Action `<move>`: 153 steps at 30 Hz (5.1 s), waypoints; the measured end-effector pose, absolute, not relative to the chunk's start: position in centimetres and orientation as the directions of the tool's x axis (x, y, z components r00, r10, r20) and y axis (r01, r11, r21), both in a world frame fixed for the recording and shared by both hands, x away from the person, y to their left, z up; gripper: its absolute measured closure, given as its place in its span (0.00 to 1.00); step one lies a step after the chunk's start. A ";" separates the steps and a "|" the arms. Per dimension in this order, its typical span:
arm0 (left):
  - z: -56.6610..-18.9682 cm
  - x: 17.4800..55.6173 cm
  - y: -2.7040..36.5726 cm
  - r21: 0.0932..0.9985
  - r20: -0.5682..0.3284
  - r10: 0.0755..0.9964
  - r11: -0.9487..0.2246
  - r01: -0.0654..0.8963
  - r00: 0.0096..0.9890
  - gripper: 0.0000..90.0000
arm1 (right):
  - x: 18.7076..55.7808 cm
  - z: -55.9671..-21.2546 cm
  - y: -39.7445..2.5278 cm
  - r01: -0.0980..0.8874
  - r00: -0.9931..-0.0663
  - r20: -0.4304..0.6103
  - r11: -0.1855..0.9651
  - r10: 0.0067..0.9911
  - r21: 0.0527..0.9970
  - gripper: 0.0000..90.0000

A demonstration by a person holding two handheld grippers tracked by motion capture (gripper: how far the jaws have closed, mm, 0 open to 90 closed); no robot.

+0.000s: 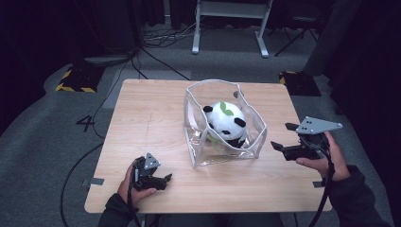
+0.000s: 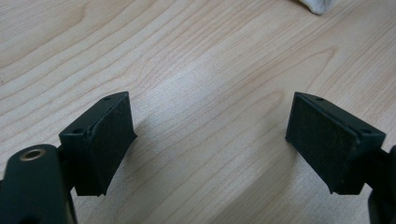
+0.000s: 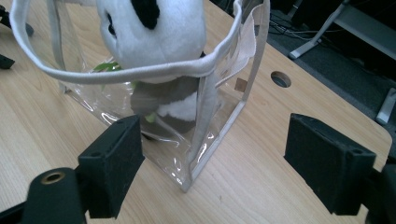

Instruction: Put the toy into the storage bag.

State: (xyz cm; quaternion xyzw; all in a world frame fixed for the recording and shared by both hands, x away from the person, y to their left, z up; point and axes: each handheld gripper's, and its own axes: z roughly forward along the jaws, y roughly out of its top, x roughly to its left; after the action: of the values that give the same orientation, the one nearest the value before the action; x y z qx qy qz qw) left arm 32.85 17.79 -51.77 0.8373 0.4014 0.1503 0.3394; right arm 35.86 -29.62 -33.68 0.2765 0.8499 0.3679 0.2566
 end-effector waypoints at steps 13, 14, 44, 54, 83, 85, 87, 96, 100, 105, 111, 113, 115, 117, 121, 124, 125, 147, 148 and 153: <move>-51.8 32.9 17.8 0.689 -0.021 0.774 -0.447 0.570 0.632 0.17 | 36.3 -35.8 -30.0 0.323 -0.712 -0.223 0.593 0.665 0.738 0.21; -51.8 32.9 17.8 0.689 -0.021 0.774 -0.447 0.570 0.632 0.17 | 36.3 -35.9 -30.1 0.326 -0.712 -0.222 0.594 0.666 0.735 0.21; -51.8 32.9 17.8 0.689 -0.021 0.774 -0.447 0.570 0.632 0.17 | 36.4 -40.6 -31.3 0.392 -0.717 -0.189 0.612 0.671 0.687 0.23; -51.8 32.9 17.8 0.689 -0.021 0.774 -0.447 0.570 0.633 0.17 | 36.4 -41.7 -31.5 0.405 -0.720 -0.180 0.616 0.671 0.675 0.24; -51.8 32.9 17.8 0.689 -0.021 0.774 -0.447 0.570 0.632 0.17 | 36.7 -45.6 -33.1 0.473 -0.689 -0.165 0.611 0.706 0.635 0.23; -51.8 32.9 17.8 0.689 -0.021 0.774 -0.447 0.570 0.632 0.17 | 36.7 -45.8 -33.3 0.476 -0.688 -0.163 0.609 0.707 0.634 0.23; -51.8 32.9 17.8 0.689 -0.021 0.774 -0.447 0.570 0.633 0.17 | 36.7 -45.9 -33.4 0.480 -0.684 -0.163 0.607 0.711 0.633 0.23; -51.8 32.9 17.8 0.689 -0.021 0.774 -0.447 0.570 0.632 0.17 | 36.6 -47.0 -34.2 0.474 -0.697 -0.159 0.616 0.699 0.630 0.24; -51.8 32.9 17.8 0.689 -0.020 0.774 -0.448 0.570 0.633 0.17 | 36.5 -47.4 -34.3 0.479 -0.692 -0.164 0.618 0.703 0.624 0.24; -51.8 32.9 17.8 0.689 -0.021 0.774 -0.447 0.570 0.632 0.17 | 36.3 -47.9 -34.7 0.486 -0.686 -0.153 0.604 0.712 0.632 0.24; -51.8 32.8 17.8 0.689 -0.021 0.774 -0.447 0.570 0.633 0.17 | 36.1 -48.6 -35.4 0.487 -0.685 -0.139 0.592 0.715 0.643 0.23; -51.8 32.8 17.8 0.689 -0.021 0.774 -0.447 0.570 0.633 0.17 | 36.1 -48.7 -35.5 0.490 -0.682 -0.137 0.588 0.718 0.644 0.24; -51.8 32.8 17.8 0.689 -0.021 0.774 -0.447 0.571 0.632 0.17 | 36.0 -48.8 -35.8 0.487 -0.683 -0.129 0.580 0.719 0.653 0.23; -51.8 32.9 17.8 0.689 -0.020 0.774 -0.447 0.570 0.633 0.17 | 35.9 -49.0 -36.1 0.489 -0.681 -0.118 0.569 0.723 0.660 0.23; -51.8 32.8 17.8 0.689 -0.021 0.774 -0.447 0.570 0.633 0.17 | 35.7 -49.4 -36.5 0.491 -0.678 -0.111 0.561 0.726 0.666 0.23; -51.8 32.8 17.8 0.689 -0.021 0.774 -0.447 0.570 0.632 0.17 | 35.5 -49.8 -36.8 0.495 -0.675 -0.101 0.550 0.731 0.673 0.23; -51.8 32.8 17.8 0.689 -0.021 0.774 -0.447 0.570 0.632 0.17 | 35.5 -49.8 -36.8 0.495 -0.675 -0.101 0.550 0.731 0.673 0.23; -51.8 32.8 17.8 0.689 -0.020 0.779 -0.444 0.573 0.627 0.17 | 34.5 -51.5 -39.5 0.535 -0.594 -0.016 0.410 0.804 0.738 0.17; -51.8 32.8 17.8 0.689 -0.020 0.779 -0.444 0.573 0.627 0.17 | 34.5 -51.5 -39.5 0.535 -0.594 -0.016 0.410 0.804 0.738 0.17; -51.8 32.8 17.8 0.689 -0.021 0.779 -0.443 0.574 0.627 0.17 | 34.5 -51.5 -39.5 0.535 -0.594 -0.016 0.410 0.805 0.738 0.17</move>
State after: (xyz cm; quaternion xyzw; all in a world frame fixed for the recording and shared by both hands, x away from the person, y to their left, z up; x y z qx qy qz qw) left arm 32.77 17.76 -51.77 0.8358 0.4047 0.1512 0.3388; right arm 34.46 -39.47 -51.55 0.4094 0.8182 0.3570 0.1885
